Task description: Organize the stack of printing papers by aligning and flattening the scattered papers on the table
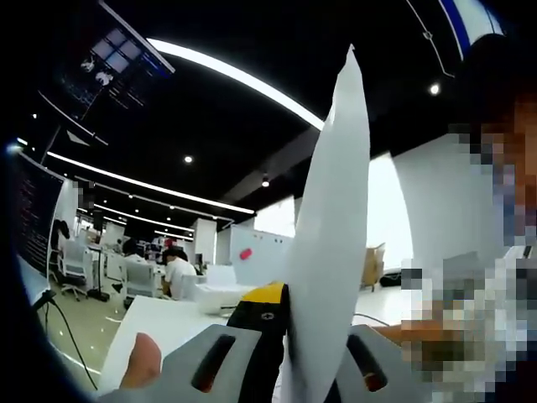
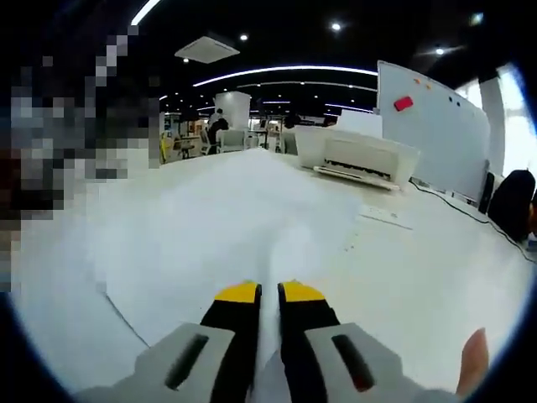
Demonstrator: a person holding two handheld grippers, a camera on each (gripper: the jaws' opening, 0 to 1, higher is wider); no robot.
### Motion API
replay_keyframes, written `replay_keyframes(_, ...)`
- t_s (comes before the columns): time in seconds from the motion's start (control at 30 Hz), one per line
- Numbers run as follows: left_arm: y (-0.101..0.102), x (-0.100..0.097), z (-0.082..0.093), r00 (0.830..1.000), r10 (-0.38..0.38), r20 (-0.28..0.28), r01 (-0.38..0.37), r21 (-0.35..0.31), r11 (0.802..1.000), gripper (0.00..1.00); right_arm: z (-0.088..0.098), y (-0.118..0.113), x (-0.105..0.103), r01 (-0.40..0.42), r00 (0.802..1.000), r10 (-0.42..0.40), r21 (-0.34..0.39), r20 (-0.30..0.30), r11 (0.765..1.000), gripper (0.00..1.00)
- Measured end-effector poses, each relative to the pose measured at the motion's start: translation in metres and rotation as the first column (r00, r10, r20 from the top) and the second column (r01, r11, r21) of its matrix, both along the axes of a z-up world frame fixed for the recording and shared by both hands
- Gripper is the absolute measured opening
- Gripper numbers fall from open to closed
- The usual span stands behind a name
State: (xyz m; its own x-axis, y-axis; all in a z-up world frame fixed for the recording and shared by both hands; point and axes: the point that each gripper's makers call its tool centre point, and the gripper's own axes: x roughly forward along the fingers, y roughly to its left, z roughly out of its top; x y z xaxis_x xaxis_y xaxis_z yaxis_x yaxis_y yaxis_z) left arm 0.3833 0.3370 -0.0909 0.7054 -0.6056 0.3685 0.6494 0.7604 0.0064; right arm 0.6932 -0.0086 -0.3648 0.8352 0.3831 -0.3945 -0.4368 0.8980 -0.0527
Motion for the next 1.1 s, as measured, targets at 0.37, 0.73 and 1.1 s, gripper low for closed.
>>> replay_keyframes(0.37,0.003,0.002,-0.002,1.000,0.014,-0.007,-0.015,-0.004,1.000,0.05,0.017,0.007,-0.010,-0.030,0.999,0.030,-0.006,0.030,1.000,0.01)
replay_keyframes(0.73,0.005,0.010,-0.008,0.999,0.014,-0.039,-0.016,-0.043,0.999,0.05,0.071,0.023,-0.042,-0.121,0.981,0.128,-0.059,0.146,0.991,0.00)
replay_keyframes(1.1,0.003,0.027,-0.023,0.989,-0.075,-0.128,0.048,-0.203,0.978,0.05,0.131,0.036,-0.101,-0.208,0.936,0.225,-0.092,0.270,0.974,0.00)
